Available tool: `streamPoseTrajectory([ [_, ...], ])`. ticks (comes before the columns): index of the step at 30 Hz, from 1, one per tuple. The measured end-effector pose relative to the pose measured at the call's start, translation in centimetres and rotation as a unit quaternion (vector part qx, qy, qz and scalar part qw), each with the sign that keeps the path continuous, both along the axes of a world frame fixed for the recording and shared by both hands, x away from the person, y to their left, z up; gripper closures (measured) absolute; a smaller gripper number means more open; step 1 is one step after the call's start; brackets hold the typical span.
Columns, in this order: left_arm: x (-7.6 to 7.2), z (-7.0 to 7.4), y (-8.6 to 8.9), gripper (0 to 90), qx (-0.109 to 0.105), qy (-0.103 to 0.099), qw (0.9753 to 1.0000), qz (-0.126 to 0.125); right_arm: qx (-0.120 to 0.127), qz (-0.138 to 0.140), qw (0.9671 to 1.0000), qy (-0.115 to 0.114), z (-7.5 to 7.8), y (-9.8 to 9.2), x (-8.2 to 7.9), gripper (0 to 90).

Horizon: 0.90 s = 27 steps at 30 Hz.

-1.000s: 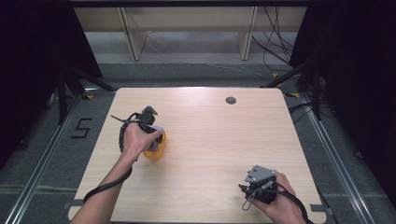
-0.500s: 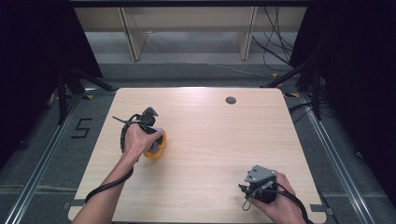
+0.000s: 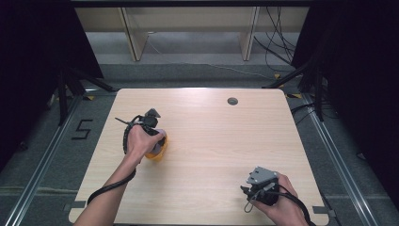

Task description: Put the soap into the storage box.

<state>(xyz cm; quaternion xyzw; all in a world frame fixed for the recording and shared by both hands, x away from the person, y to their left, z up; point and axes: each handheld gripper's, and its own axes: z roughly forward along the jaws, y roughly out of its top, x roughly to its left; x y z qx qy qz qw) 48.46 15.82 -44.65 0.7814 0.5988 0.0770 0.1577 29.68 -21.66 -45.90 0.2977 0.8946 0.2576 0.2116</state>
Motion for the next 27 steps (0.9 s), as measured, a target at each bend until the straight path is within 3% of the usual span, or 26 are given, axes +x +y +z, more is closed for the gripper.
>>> streamPoseTrajectory([
  [9,0.15,-0.31,0.05,48.8,0.001,0.004,1.0,-0.005,-0.006,0.005,0.9999,-0.009,0.05,-0.04,0.06,45.0],
  [21,0.23,-0.6,0.16,48.4,-0.001,0.008,0.9999,-0.009,0.0,-0.004,1.0,0.001,-0.02,0.06,-0.06,45.0],
  [27,0.02,-0.67,0.51,44.8,-0.017,0.001,0.9998,-0.01,0.002,-0.008,0.9999,0.006,-0.07,0.12,-0.13,44.8],
])
